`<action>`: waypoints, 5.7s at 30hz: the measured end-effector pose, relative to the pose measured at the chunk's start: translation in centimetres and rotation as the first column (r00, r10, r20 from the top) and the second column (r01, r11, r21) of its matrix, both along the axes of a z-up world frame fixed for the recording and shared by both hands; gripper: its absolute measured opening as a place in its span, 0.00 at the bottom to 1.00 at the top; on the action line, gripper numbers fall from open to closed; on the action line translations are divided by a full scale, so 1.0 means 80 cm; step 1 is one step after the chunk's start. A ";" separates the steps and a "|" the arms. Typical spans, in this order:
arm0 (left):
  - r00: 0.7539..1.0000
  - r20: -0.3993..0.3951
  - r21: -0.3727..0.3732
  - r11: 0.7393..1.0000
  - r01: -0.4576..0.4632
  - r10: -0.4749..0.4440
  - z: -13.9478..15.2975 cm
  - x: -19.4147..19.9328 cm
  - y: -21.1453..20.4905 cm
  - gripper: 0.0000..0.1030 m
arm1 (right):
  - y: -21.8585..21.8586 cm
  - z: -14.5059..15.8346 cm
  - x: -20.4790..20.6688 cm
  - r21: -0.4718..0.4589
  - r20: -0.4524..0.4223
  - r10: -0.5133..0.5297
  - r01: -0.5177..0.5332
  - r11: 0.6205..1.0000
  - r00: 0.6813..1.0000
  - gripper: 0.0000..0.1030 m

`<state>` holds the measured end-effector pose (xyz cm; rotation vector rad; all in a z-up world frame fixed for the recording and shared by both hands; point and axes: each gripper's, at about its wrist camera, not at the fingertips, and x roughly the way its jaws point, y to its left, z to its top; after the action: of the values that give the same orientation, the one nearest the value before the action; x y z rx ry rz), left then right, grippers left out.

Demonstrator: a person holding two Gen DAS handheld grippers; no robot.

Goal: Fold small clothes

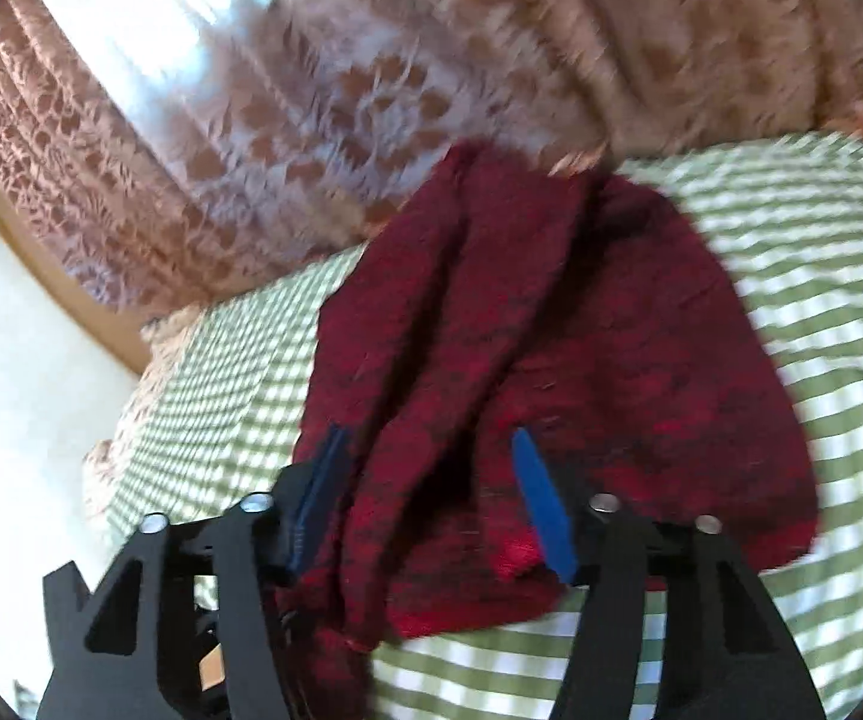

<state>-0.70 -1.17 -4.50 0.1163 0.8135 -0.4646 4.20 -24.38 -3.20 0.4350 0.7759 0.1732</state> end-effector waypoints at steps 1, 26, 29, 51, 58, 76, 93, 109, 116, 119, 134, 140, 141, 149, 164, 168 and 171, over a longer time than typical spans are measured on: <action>1.000 -0.003 -0.031 0.999 -0.008 0.008 0.003 0.002 0.009 0.13 | 0.008 -0.011 0.014 0.017 -0.044 0.028 -0.027 0.999 0.999 0.46; 0.718 -0.075 -0.108 0.710 -0.695 0.692 0.050 0.279 0.283 0.13 | -0.176 0.071 0.074 0.044 0.120 -0.263 0.259 0.965 0.957 0.00; 0.669 -0.069 -0.046 0.668 -0.743 0.740 0.052 0.303 0.289 0.23 | -0.240 0.060 0.095 0.047 0.075 -0.379 0.377 0.925 0.922 0.00; 0.880 -0.453 -0.362 0.872 -0.329 0.144 -0.044 0.166 0.023 0.66 | -0.087 -0.049 0.023 0.058 -0.180 0.192 -0.185 0.981 0.965 0.47; 0.898 -0.424 -0.287 0.922 -0.260 0.121 -0.046 0.177 -0.028 0.22 | -0.136 -0.010 0.030 -0.170 -0.096 0.046 -0.061 0.984 0.994 0.00; 0.917 -0.350 -0.131 0.959 -0.250 0.192 -0.003 0.113 0.097 0.17 | -0.303 -0.001 0.088 -0.458 -0.019 -0.392 0.341 0.821 0.920 0.26; 0.946 -0.270 -0.145 0.964 -0.224 0.179 0.016 0.102 0.096 0.18 | -0.141 -0.088 -0.061 -0.182 -0.296 -0.013 -0.043 0.982 0.955 0.14; 0.900 -0.247 -0.008 0.928 -0.373 0.359 0.029 0.036 0.201 0.35 | -0.117 -0.062 -0.176 0.038 -0.250 0.198 -0.195 0.980 0.948 0.29; 0.946 -0.168 -0.074 0.954 -0.292 0.276 0.057 0.051 0.147 0.37 | -0.280 -0.078 -0.104 0.276 -0.180 -0.295 0.336 0.900 0.938 0.31; 0.961 -0.175 -0.074 0.971 -0.229 0.213 0.056 0.058 0.110 0.38 | -0.316 -0.103 -0.061 0.376 -0.230 -0.371 0.433 0.819 0.900 0.42; 0.971 -0.228 -0.039 0.997 0.066 -0.073 0.024 0.047 -0.038 0.38 | -0.383 -0.031 0.011 0.063 -0.068 -0.568 0.572 0.818 0.820 0.13; 0.959 -0.276 -0.039 0.998 0.054 -0.063 0.003 0.055 -0.045 0.41 | -0.444 -0.015 0.022 -0.067 -0.023 -0.681 0.678 0.732 0.732 0.14; 0.959 -0.278 -0.056 0.998 0.037 -0.051 0.004 0.056 -0.040 0.41 | -0.451 -0.017 0.021 -0.065 -0.026 -0.686 0.684 0.727 0.727 0.19; 0.973 -0.200 -0.091 0.987 -0.134 0.114 0.041 0.062 0.055 0.48 | -0.363 -0.029 -0.013 -0.002 -0.070 -0.470 0.471 0.882 0.880 0.71; 0.904 -0.262 -0.047 0.931 -0.363 0.339 -0.005 0.022 0.194 0.51 | -0.065 -0.094 -0.078 -0.144 -0.323 0.119 -0.173 0.974 0.939 0.14; 0.908 -0.281 0.009 0.947 -0.322 0.311 -0.019 0.003 0.158 0.51 | -0.078 -0.080 -0.075 -0.278 -0.338 0.085 -0.186 0.943 0.937 0.14; 0.912 -0.274 0.031 0.951 -0.308 0.305 -0.020 -0.014 0.146 0.51 | -0.081 -0.103 -0.077 -0.295 -0.398 0.089 -0.219 0.930 0.913 0.15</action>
<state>-1.86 10.54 -6.08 -0.0919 1.0830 -0.1884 -1.96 -30.83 -11.42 0.0778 1.2017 0.1033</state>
